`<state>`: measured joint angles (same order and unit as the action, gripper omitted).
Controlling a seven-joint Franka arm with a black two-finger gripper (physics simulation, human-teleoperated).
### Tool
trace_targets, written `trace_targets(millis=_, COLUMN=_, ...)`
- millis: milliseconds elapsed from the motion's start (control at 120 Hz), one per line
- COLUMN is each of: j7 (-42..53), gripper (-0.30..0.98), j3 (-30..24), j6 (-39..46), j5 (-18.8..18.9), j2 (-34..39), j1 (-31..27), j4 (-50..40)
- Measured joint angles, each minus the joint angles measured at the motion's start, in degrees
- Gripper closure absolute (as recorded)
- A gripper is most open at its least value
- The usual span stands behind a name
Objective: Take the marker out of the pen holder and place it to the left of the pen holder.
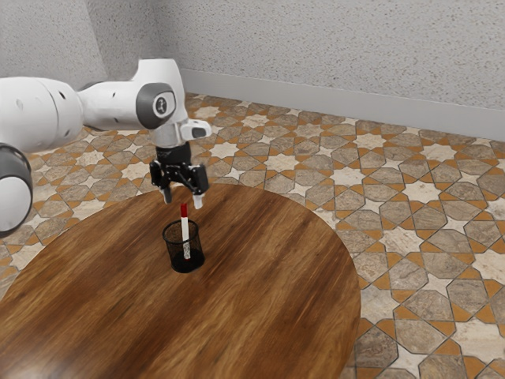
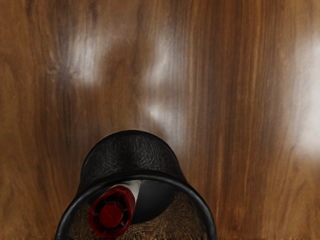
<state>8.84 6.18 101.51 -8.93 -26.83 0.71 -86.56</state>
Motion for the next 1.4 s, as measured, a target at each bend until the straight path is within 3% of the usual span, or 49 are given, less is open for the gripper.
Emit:
trace_targets(millis=400, j7=-0.44, gripper=0.01, j3=0.32, j6=2.72, j5=3.72, j2=-2.55, j1=0.00, j4=-1.10)
trace_targets(millis=958, j7=-1.34, gripper=0.64, j3=0.32, j6=4.01, j5=4.26, j2=-1.96, j1=0.61, j4=-1.60)
trace_targets(millis=1267, j7=-2.00, gripper=0.73, j3=0.31, j6=4.76, j5=4.31, j2=-1.78, j1=0.65, j4=-1.74)
trace_targets(millis=1400, j7=-2.57, gripper=0.75, j3=0.38, j6=4.43, j5=4.98, j2=6.89, j1=1.48, j4=-6.16)
